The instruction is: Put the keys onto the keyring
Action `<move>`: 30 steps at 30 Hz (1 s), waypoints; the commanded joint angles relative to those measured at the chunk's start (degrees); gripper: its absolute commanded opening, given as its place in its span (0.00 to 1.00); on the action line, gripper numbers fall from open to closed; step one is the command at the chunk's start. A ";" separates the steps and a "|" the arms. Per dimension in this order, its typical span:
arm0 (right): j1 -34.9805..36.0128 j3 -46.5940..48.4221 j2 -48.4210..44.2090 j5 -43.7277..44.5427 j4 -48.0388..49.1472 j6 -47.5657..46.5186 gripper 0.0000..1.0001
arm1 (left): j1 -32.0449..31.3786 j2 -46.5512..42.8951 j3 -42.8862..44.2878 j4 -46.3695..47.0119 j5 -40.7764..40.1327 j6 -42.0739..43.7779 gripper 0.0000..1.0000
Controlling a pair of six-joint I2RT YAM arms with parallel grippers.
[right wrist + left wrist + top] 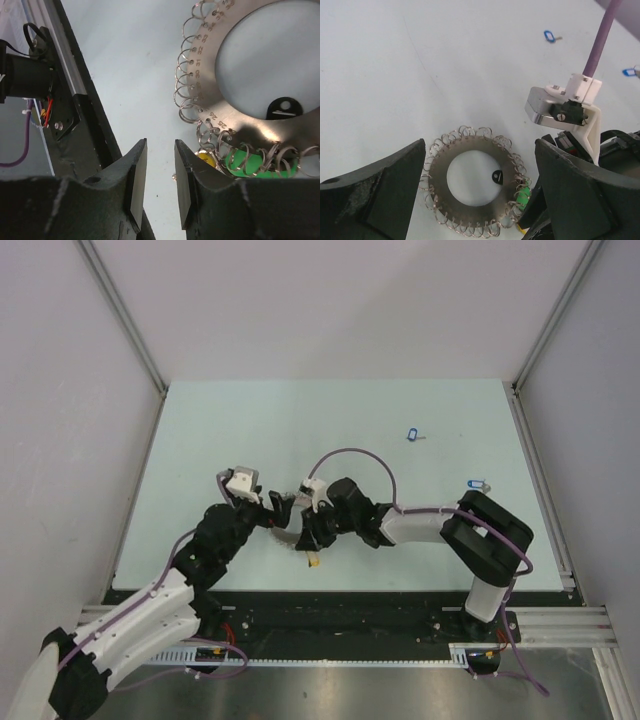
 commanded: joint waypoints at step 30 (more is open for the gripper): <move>-8.89 7.64 3.71 7.21 -9.03 -29.51 0.32 | -0.15 8.28 2.65 2.80 4.12 -0.08 0.95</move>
